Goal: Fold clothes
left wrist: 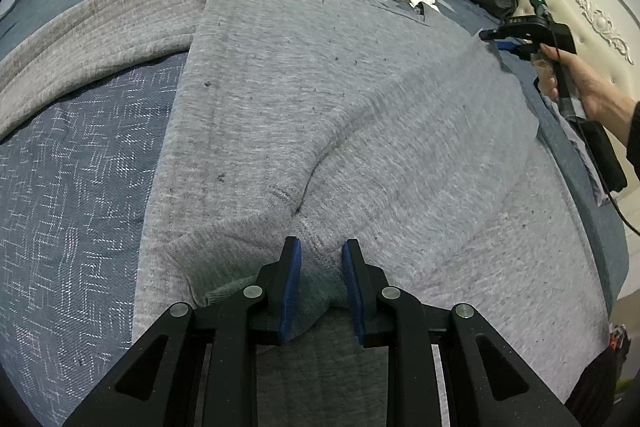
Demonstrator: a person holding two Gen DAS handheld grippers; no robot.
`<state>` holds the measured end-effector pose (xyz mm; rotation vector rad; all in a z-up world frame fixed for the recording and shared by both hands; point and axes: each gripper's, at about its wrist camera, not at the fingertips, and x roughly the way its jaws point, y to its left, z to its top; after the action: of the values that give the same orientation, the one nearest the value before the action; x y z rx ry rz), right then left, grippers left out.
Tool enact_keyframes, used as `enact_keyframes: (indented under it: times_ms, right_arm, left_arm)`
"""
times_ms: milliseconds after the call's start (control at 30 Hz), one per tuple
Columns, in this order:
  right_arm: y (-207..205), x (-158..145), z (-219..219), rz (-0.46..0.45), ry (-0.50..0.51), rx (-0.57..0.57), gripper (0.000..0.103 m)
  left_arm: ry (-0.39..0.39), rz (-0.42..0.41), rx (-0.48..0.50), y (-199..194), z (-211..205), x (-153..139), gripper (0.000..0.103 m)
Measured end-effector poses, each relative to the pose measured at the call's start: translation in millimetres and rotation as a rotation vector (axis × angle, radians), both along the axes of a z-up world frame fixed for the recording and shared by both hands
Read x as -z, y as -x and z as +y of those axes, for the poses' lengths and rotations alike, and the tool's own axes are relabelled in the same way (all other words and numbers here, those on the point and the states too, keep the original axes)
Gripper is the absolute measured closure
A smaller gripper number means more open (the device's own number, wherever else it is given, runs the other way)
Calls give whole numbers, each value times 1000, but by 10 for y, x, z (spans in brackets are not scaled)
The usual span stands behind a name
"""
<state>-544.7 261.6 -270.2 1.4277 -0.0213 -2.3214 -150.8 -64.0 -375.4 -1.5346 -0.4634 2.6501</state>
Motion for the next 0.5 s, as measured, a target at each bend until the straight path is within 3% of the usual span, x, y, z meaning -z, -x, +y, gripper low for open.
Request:
enact_keyframes:
  times_ms: [33,133,233,300,500]
  right_arm:
    - [0,5,-24,14,-8,-10,92]
    - [0,-14,-75,70,-25,-28,96]
    - [44,-24,-121,114,-74,-43,96]
    - [116,39,-124,94,-100,-42,96]
    - [188,58,-29,98,-68,12,92]
  left_arm:
    - [0,1,1,-1,2,3,79]
    - [2,3,5,-5,9,11,79]
    - [4,5,8,-15,7,11,79]
    - [6,5,9,-17,12,16,79]
    - [3,2,8,-29,-6,17,79]
